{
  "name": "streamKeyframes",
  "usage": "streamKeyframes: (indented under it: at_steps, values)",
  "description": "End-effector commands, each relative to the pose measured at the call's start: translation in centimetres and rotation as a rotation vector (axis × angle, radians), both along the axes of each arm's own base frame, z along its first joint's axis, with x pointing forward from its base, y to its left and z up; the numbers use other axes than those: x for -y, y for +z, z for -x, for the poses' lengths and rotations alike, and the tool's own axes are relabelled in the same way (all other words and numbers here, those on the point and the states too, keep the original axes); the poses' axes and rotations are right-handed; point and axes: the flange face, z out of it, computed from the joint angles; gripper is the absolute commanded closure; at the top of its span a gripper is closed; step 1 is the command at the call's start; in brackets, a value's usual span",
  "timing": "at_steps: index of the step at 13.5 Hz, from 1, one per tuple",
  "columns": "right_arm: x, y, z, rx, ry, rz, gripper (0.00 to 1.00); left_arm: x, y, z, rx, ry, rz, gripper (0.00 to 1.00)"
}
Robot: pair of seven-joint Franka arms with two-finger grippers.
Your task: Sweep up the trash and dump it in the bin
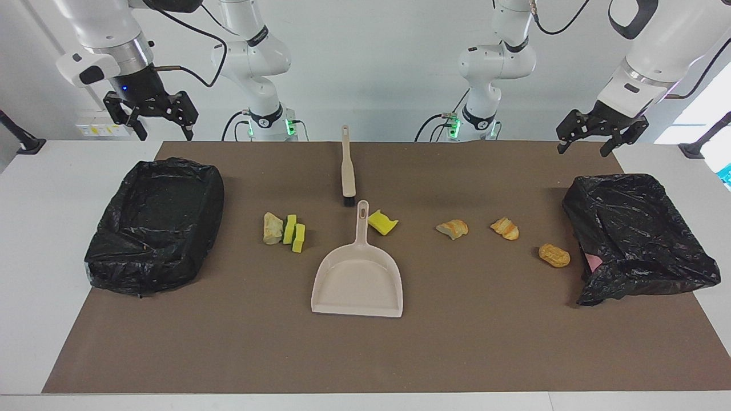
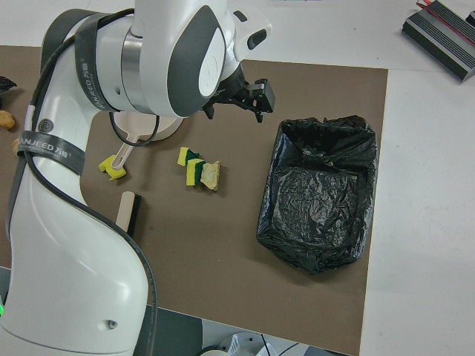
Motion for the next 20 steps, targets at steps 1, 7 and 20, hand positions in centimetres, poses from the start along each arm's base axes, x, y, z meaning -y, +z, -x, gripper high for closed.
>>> streamKeyframes:
  at_steps: [1,7,20]
  values:
    - [0.0,0.0,0.8,-0.003,0.012,0.022,0.00,0.2,0.1,1.1,-0.009,-0.017,-0.012,0.00]
    - [0.3,0.0,0.8,-0.002,-0.001,0.005,0.00,-0.4,0.1,1.2,-0.015,-0.011,-0.012,0.00]
    - [0.0,0.1,0.9,-0.009,0.004,0.002,0.00,0.4,-0.6,3.0,-0.066,-0.032,-0.003,0.00]
